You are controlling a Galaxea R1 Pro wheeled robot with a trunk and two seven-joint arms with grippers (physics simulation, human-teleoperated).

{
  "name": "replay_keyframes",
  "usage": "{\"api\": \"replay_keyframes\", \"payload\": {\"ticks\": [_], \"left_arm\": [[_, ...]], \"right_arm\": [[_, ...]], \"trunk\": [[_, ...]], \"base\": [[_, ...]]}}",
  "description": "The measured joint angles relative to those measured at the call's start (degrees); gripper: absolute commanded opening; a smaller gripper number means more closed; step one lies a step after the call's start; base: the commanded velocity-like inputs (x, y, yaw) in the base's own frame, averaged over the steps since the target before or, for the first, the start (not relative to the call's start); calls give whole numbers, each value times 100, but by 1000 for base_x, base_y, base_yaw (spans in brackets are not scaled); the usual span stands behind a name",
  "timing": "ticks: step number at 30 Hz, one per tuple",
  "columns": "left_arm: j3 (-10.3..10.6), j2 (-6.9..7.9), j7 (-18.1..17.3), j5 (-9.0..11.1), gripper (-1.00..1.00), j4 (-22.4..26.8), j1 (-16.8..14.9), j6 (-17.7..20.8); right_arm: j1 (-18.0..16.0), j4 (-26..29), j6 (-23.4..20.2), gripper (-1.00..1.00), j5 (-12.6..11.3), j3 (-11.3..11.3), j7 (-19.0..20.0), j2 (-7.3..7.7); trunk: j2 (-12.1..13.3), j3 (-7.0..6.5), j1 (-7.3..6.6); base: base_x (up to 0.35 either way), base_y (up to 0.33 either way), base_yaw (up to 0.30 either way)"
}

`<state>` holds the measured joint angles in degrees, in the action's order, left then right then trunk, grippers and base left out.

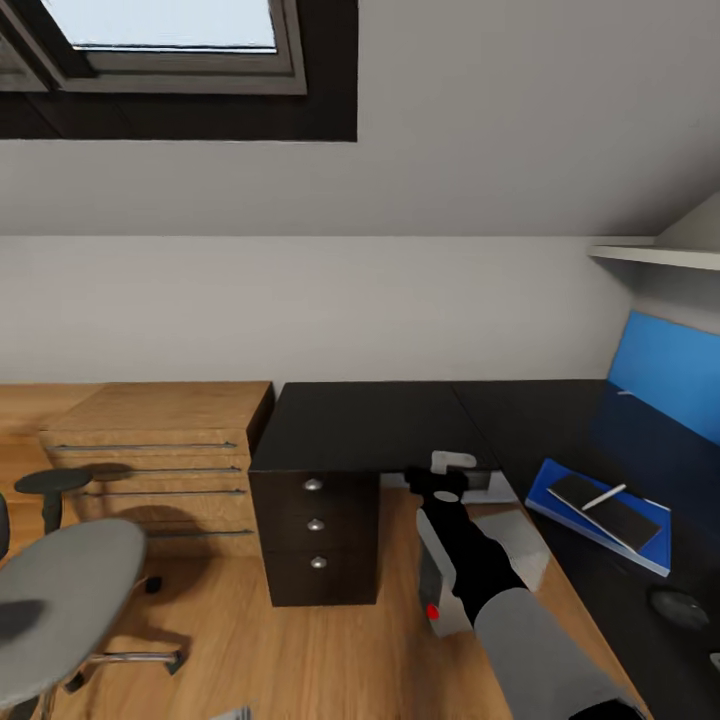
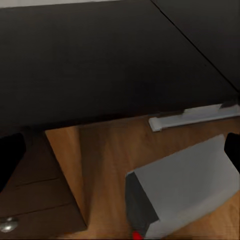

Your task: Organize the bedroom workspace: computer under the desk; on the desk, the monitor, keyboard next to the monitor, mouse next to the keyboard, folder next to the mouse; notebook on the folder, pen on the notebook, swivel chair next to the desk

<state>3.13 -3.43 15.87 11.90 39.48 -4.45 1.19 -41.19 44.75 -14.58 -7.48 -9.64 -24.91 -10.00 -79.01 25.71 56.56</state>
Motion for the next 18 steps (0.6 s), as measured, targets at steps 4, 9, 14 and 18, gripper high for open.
{"api": "replay_keyframes", "payload": {"ticks": [4, 9, 14, 18], "left_arm": [[-1, 2, 5, 0, 100, -1, 1, 0], [-4, 12, 16, 0, 100, -2, -1, 2], [-13, 48, 19, -1, 100, -2, -1, -2], [-17, 61, 20, 4, 100, -1, 0, -6]], "right_arm": [[0, -8, 7, 100, -13, -27, -120, 0], [11, -60, 9, 100, -34, -40, -186, 0], [149, -411, 155, 100, -34, -40, -174, 0], [356, -1433, 1014, 100, -11, -70, -136, 0]], "trunk": [[0, 0, 0], [0, 0, 0], [0, 0, -1], [0, 1, -3]], "base": [[-330, -10, 254], [-332, -3, 106], [-293, -1, 26], [-75, 0, 5]]}}
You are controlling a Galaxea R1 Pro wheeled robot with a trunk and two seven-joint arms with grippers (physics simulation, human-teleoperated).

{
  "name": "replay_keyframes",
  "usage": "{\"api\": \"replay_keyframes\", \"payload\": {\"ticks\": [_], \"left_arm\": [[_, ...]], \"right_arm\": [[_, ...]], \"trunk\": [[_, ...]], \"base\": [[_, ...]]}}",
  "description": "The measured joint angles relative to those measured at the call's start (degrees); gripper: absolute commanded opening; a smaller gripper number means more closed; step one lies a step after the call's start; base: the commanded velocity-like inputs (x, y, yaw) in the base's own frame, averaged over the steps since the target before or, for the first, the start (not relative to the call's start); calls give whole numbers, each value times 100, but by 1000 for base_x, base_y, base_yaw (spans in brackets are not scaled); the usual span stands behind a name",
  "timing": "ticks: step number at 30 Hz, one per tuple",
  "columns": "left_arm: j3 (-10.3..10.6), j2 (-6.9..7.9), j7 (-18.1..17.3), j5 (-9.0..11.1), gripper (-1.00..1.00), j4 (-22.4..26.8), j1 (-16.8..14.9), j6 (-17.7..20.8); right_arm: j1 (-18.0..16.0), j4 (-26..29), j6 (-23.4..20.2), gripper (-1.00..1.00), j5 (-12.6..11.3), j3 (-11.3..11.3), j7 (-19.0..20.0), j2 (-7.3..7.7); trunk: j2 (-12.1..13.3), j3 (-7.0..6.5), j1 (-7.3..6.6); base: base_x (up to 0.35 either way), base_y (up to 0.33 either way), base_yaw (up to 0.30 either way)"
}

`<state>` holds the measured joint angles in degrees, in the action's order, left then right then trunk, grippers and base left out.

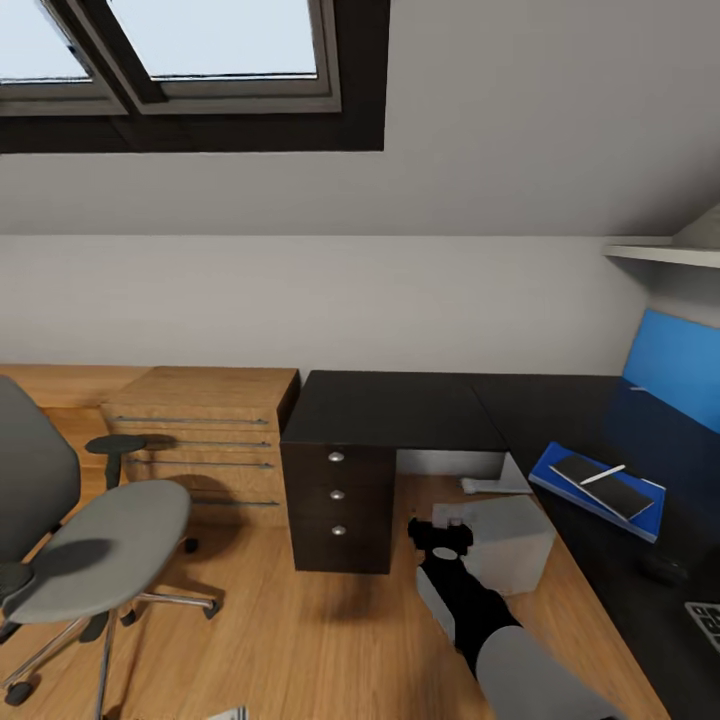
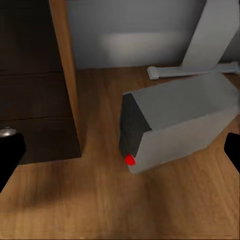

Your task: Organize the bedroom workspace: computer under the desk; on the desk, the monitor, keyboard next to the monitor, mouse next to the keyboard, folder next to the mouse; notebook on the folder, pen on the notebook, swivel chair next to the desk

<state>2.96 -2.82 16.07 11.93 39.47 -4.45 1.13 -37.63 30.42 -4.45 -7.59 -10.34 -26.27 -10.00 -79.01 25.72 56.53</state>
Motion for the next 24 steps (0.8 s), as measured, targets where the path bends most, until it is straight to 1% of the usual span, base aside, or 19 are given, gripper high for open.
{"api": "replay_keyframes", "payload": {"ticks": [1, 2, 5, 11, 12, 14, 17, 18, 19, 20, 22, 23, 24], "left_arm": [[1, -3, 0, 1, 100, 0, 0, 0], [4, -6, 0, 2, 100, 0, -1, -1], [7, -10, 0, 3, 100, -1, -1, 3], [14, -12, -13, 7, 100, -13, -1, 41], [15, -14, -24, 9, 100, -66, 1, 65], [15, -17, -31, 8, 100, -146, 2, 66], [16, -14, -39, 9, 100, -352, 1, 64], [17, -12, -42, 9, 100, -443, 2, 60], [15, -9, -44, 11, 100, -644, 0, 53], [12, 3, -49, 9, 100, -1085, -94, 27], [15, 9, -55, 2, 100, -1227, -178, 16], [18, 23, -69, -11, 100, -1376, -253, -39], [16, 27, -68, -14, 100, -1425, -258, -106]], "right_arm": [[12, -154, 133, 100, 17, -24, 4, 0], [29, -411, 357, 100, 38, -81, 7, 0], [49, -804, 722, 100, 73, -150, 8, 0], [76, -1752, 1717, 100, 90, -201, -1, 0], [88, -2406, 2507, 100, 93, -186, -4, 2], [103, -2718, 2945, 100, 109, -207, -7, 1], [211, -2938, 3476, 100, 113, -208, -9, 17], [273, -2982, 3608, 100, 109, -204, -9, 58], [409, -3049, 3801, 100, 96, -188, -3, 141], [635, -3122, 4038, 100, 86, -182, 102, 270], [714, -3138, 4101, 100, 112, -223, 180, 340], [774, -3164, 4161, 100, 49, -190, 383, 554], [778, -3166, 4157, 100, 73, -231, 403, 572]], "trunk": [[0, 0, 0], [39, -18, -22], [159, -72, -88], [400, -179, -220], [440, -197, -242], [520, -233, -286], [640, -287, -352], [680, -305, -374], [720, -322, -396], [761, -340, -418], [841, -377, -462], [881, -395, -483], [921, -413, -506]], "base": [[-29, 0, 2], [-23, 0, 2], [-15, 0, 1], [-6, 0, 0], [-1, 0, 0], [-1, 0, 0], [0, 0, 0], [0, 0, 0], [0, 0, 0], [0, 0, 0], [0, 0, 109], [0, 0, 238], [0, 0, 245]]}}
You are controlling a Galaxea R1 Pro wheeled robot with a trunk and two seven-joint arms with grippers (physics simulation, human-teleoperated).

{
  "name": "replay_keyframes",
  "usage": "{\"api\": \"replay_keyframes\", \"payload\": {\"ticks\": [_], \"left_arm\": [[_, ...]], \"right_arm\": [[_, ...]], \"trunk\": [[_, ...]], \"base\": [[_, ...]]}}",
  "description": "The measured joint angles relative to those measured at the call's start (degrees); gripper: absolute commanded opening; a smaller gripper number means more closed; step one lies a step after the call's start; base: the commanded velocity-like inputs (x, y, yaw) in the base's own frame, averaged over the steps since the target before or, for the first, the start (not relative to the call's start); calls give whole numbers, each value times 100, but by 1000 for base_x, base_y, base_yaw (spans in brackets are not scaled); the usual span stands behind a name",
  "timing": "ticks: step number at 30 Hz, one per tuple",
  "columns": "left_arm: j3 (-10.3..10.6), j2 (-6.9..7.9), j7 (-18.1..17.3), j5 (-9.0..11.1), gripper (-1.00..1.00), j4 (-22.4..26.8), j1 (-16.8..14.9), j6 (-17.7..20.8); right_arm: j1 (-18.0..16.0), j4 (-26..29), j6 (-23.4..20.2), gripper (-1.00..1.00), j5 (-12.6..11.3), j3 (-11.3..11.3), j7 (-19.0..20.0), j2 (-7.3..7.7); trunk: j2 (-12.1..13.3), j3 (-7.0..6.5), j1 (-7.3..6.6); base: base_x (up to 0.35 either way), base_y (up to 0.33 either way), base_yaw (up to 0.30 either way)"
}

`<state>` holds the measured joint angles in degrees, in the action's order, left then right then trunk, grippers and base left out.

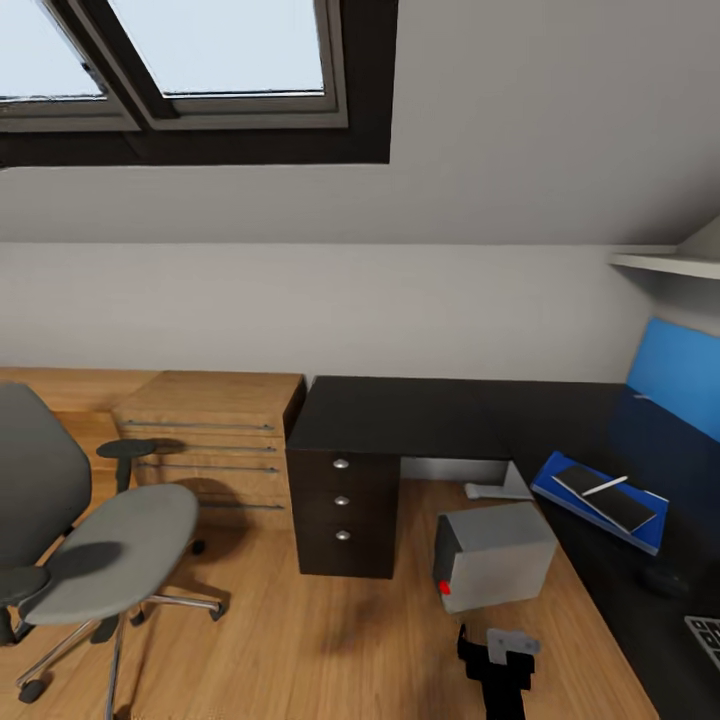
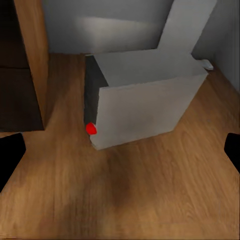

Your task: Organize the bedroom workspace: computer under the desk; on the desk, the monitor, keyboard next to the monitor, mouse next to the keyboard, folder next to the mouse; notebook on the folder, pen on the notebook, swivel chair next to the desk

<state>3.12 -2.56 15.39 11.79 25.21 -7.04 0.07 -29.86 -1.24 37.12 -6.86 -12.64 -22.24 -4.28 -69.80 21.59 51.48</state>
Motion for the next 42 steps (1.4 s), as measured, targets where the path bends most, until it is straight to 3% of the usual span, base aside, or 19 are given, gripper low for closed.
{"api": "replay_keyframes", "payload": {"ticks": [1, 2, 3, 7, 31, 37, 42], "left_arm": [[-1, 3, 1, -1, 100, -36, -1, -48], [-3, 19, 6, -12, 100, -298, -2, -513], [1, 22, 7, -16, 100, -371, -3, -736], [6, 24, 14, -13, 100, -468, -3, -1152], [21, 18, 16, -17, 100, -504, -3, -1301], [15, 23, 17, -7, 100, -531, -3, -1323], [10, 85, 20, -2, 100, -1189, -2, -1584]], "right_arm": [[1, -1, 2, 100, 1, -5, 5, -1], [6, -2, 31, 100, -4, -11, 17, -7], [9, -2, 64, 100, -6, -8, 19, -8], [12, -3, 268, 100, -5, -2, 21, -4], [46, -3, 626, 100, 15, -2, 9, 0], [142, 7, 1081, 100, 47, 0, -4, 4], [605, 12, 1765, 100, 196, 4, 5, 45]], "trunk": [[40, -18, -22], [80, -35, -44], [120, -54, -66], [281, -126, -154], [1244, -557, -681], [1485, -665, -813], [1686, -755, -923]], "base": [[0, 0, 267], [0, 0, 270], [0, 0, 271], [0, 0, 273], [0, 0, 277], [0, 0, 281], [0, 0, 281]]}}
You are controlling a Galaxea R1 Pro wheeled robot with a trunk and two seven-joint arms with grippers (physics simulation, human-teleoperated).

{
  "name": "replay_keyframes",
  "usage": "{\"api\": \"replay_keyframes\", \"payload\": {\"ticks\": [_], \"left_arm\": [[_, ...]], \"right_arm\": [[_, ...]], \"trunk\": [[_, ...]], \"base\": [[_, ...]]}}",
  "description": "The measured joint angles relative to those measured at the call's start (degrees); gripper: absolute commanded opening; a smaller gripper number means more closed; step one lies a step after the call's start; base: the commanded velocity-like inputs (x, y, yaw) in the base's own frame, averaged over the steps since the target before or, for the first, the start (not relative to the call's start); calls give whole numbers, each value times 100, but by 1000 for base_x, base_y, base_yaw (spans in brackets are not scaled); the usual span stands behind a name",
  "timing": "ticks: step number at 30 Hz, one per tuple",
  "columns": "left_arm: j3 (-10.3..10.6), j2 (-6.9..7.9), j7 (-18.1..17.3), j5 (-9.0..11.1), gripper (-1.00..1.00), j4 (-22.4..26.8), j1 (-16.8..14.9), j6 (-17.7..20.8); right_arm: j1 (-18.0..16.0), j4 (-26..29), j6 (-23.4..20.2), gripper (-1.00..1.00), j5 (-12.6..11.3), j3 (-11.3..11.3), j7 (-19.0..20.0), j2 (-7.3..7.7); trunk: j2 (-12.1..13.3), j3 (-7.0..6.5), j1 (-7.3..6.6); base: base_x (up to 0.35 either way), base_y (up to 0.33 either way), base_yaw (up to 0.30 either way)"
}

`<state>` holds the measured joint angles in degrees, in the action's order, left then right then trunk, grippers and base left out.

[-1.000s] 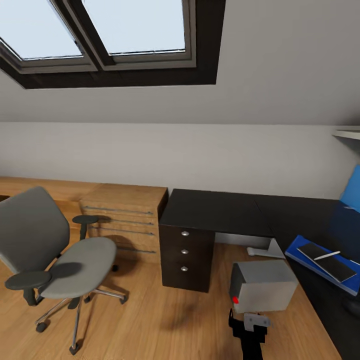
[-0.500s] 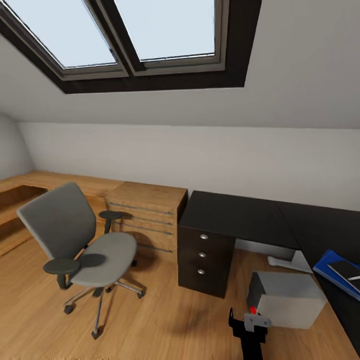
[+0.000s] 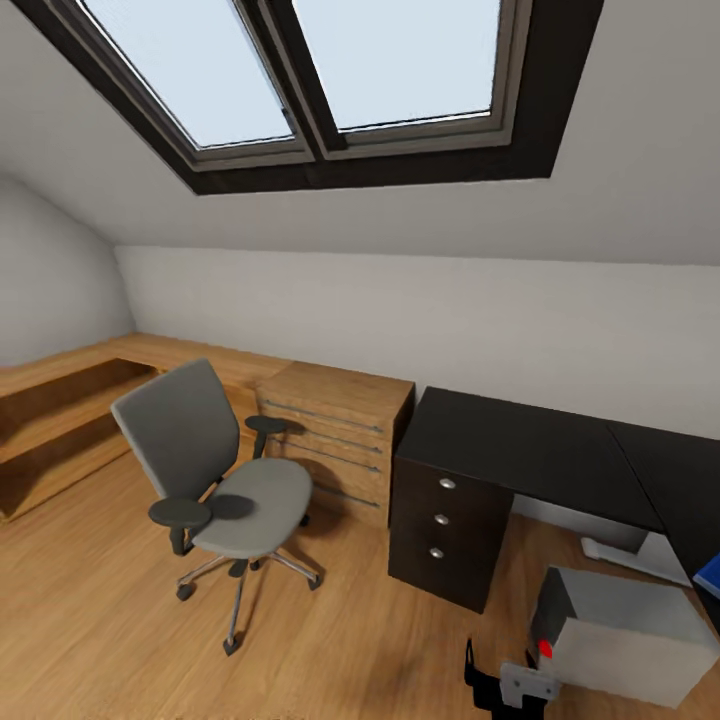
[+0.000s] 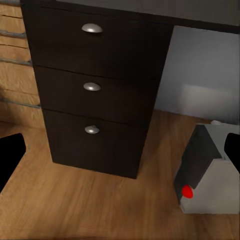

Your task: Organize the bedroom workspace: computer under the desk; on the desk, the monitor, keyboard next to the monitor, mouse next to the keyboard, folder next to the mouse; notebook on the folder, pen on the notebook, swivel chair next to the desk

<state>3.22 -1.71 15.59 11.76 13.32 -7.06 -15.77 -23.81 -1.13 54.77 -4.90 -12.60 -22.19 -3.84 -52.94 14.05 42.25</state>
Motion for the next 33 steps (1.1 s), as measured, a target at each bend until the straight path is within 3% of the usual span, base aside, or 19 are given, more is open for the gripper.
{"api": "replay_keyframes", "payload": {"ticks": [6, 7, 9, 10, 13, 15, 19, 22, 33], "left_arm": [[1, 83, 2, -1, 100, -625, 0, -1154], [2, 88, 0, 3, 100, -746, 0, -1587], [4, 88, 1, 4, 100, -838, 2, -2041], [3, 75, 4, 8, 100, -958, 6, -2654], [4, 44, 10, 3, 100, -1074, 7, -3223], [4, 6, 18, -4, 100, -1158, 10, -3974], [2, -7, 24, 2, 100, -1187, 9, -4403], [1, -10, 25, 5, 100, -1193, 8, -4407], [0, -2, 17, 15, 100, -1199, 12, -4407]], "right_arm": [[337, 14, 505, 100, 203, -10, 12, 123], [372, 22, 506, 100, 225, -10, 14, 141], [395, 29, 506, 100, 245, -16, 15, 151], [414, 29, 507, 100, 258, -21, 16, 152], [425, 25, 507, 100, 268, -28, 16, 143], [435, 15, 506, 100, 278, -50, 18, 131], [439, 8, 505, 100, 279, -57, 17, 128], [440, 9, 505, 100, 276, -57, 16, 129], [443, 17, 506, 100, 273, -61, 18, 122]], "trunk": [[241, -108, -132], [281, -126, -154], [361, -162, -198], [402, -180, -220], [522, -235, -286], [603, -271, -330], [763, -343, -418], [884, -397, -484], [885, -371, -484]], "base": [[0, 0, 281], [0, 0, 281], [0, 0, 280], [0, 0, 280], [0, 0, 280], [0, 0, 281], [0, 0, 281], [0, 0, 282], [0, 0, 283]]}}
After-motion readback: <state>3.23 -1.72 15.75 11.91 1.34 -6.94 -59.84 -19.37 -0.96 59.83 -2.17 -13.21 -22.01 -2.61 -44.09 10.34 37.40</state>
